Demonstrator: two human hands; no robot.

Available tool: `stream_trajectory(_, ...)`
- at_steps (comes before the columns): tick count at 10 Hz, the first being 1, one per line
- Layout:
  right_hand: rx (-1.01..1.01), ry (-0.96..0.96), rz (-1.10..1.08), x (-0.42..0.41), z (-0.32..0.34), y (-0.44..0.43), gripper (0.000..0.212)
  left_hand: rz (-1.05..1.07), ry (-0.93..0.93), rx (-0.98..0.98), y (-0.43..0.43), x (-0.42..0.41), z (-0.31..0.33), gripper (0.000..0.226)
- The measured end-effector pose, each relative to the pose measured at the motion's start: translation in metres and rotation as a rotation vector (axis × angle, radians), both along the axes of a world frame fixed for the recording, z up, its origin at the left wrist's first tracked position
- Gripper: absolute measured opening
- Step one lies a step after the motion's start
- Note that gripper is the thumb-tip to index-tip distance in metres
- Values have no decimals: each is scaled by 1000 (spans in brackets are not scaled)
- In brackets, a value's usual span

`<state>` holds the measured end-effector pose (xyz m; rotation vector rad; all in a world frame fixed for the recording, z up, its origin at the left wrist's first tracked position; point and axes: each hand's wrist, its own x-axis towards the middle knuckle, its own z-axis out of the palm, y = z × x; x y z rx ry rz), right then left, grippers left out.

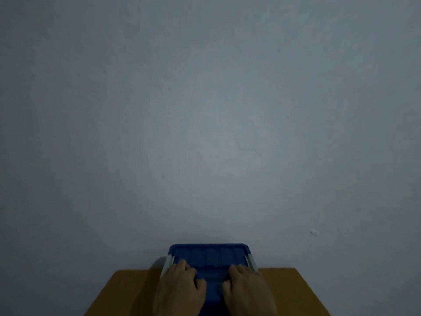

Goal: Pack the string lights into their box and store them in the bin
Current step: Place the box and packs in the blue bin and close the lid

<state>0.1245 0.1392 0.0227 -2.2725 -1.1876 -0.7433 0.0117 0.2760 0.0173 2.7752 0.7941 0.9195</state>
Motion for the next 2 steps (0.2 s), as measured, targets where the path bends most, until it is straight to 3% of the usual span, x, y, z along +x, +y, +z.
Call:
stream_trajectory(1, -9, -49, 67, 2, 11, 9, 8, 37, -59, 154, 11, 7, 7, 38)
stream_trajectory(2, -370, 433, -56, 147, -94, 172, 45, -74, 325, -117, 54, 24, -4, 65)
